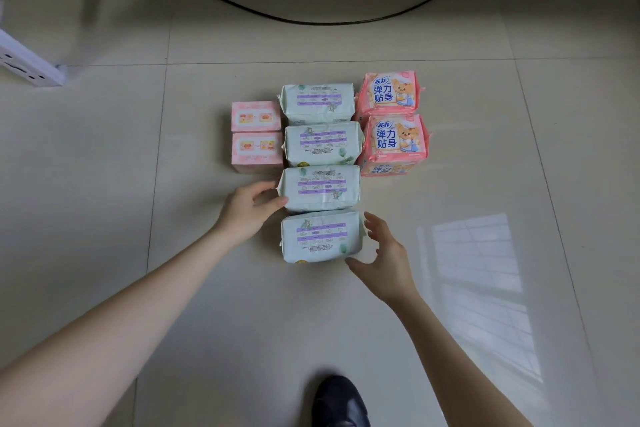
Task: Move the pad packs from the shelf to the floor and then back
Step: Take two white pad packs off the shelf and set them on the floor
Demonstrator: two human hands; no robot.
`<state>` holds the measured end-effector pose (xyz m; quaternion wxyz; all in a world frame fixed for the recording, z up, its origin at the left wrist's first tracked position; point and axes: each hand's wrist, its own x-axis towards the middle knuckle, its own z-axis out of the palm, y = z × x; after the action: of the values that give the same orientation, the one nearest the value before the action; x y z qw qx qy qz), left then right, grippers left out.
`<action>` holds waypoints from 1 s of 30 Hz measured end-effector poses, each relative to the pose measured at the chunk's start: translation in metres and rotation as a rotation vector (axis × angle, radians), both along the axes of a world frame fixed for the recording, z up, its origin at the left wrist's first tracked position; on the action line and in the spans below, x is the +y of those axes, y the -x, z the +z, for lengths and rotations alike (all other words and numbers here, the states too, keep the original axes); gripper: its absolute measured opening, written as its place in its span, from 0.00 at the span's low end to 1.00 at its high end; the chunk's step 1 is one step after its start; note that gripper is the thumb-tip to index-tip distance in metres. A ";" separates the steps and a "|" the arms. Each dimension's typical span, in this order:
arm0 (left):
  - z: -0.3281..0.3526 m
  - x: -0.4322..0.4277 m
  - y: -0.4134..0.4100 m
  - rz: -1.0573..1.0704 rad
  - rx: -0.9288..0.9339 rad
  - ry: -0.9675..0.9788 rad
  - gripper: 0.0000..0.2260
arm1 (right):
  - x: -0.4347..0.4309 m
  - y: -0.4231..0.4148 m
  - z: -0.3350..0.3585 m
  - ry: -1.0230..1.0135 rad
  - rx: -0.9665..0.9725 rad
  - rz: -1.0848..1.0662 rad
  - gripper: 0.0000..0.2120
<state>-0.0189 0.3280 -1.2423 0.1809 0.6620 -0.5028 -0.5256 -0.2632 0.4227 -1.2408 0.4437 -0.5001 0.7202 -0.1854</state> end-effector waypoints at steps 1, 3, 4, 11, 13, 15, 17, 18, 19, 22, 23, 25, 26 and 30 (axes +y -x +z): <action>0.006 0.003 -0.002 -0.002 -0.075 0.007 0.19 | 0.001 0.000 0.008 -0.005 0.045 0.022 0.39; 0.023 0.010 -0.007 -0.043 -0.263 0.036 0.22 | 0.004 -0.003 0.028 -0.019 0.126 0.070 0.37; 0.032 0.014 -0.008 -0.082 -0.336 0.052 0.23 | 0.006 -0.004 0.039 -0.027 0.164 0.098 0.36; 0.117 0.038 -0.016 -0.425 -0.605 0.180 0.25 | 0.009 -0.014 0.123 -0.071 0.462 0.358 0.35; 0.147 0.044 -0.018 -0.541 -0.690 0.200 0.25 | 0.010 -0.015 0.151 -0.097 0.496 0.384 0.34; 0.178 0.051 -0.020 -0.617 -0.746 0.198 0.26 | 0.012 -0.016 0.182 -0.113 0.534 0.415 0.34; 0.214 0.057 -0.022 -0.672 -0.781 0.188 0.26 | 0.012 -0.015 0.217 -0.134 0.559 0.449 0.34; 0.228 0.060 -0.022 -0.703 -0.803 0.182 0.26 | 0.012 -0.014 0.230 -0.147 0.571 0.464 0.34; 0.242 0.062 -0.023 -0.727 -0.827 0.174 0.26 | 0.013 -0.014 0.243 -0.158 0.584 0.477 0.34; 0.300 0.070 -0.024 -0.738 -0.860 0.137 0.26 | 0.010 -0.014 0.299 -0.175 0.623 0.504 0.35; 0.320 0.073 -0.023 -0.728 -0.864 0.129 0.26 | 0.009 -0.014 0.319 -0.175 0.633 0.506 0.35; 0.359 0.079 -0.022 -0.710 -0.878 0.125 0.26 | 0.006 -0.015 0.358 -0.171 0.645 0.508 0.35; 0.378 0.082 -0.020 -0.707 -0.891 0.126 0.27 | 0.004 -0.016 0.378 -0.164 0.651 0.511 0.35; 0.453 0.090 -0.014 -0.676 -0.888 0.161 0.27 | 0.000 -0.022 0.456 -0.102 0.668 0.517 0.35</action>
<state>-0.0052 0.4185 -0.7892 -0.1766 0.6057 -0.7534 -0.1851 -0.2408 0.4226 -0.7848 0.2419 -0.6743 0.6834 0.1404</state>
